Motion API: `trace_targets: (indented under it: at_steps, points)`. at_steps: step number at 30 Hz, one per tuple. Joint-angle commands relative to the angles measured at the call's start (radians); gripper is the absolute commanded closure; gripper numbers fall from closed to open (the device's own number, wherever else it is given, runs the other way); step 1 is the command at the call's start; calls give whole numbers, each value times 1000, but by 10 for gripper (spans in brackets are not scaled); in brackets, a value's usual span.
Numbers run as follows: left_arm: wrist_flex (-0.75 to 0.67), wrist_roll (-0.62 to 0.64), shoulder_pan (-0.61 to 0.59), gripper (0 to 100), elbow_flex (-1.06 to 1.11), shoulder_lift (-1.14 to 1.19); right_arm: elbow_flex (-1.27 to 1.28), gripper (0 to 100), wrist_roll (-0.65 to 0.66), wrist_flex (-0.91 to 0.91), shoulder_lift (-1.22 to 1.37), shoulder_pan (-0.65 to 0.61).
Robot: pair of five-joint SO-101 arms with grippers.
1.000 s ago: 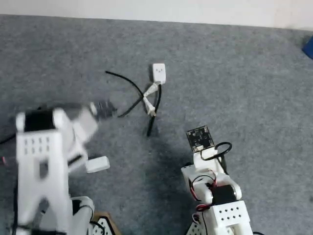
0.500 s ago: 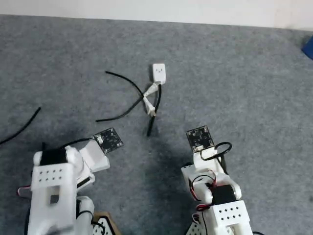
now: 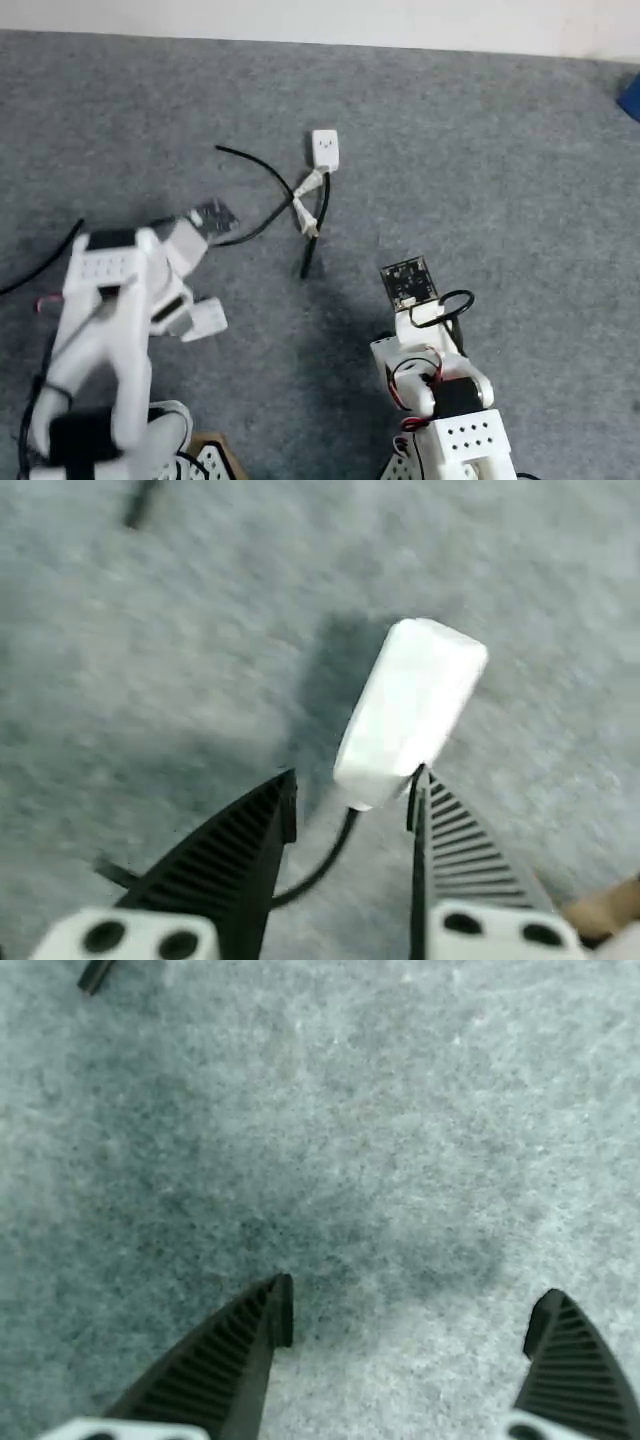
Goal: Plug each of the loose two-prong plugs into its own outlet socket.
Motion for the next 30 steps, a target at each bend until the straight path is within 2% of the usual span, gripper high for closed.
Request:
trace_targets:
  at_steps: [1, 6, 10, 22, 25, 30]
  points:
    - [-11, 34, -5, 811, -166, 163, -50, 635, 9, 7, 7, -10]
    - [-14, 38, 2, 811, -306, 360, -50, 635, 9, 5, 7, -10]
    - [-9, 86, 33, 811, -383, 407, -50, 635, 9, 5, 7, -10]
    - [-15, 195, 257, 812, -297, 407, -50, 635, 9, 5, 7, -10]
    - [-9, 206, 252, 812, -325, 403, -50, 635, 9, 5, 7, -10]
    - [44, 209, 148, 812, -455, 403, -50, 635, 9, 5, 7, -10]
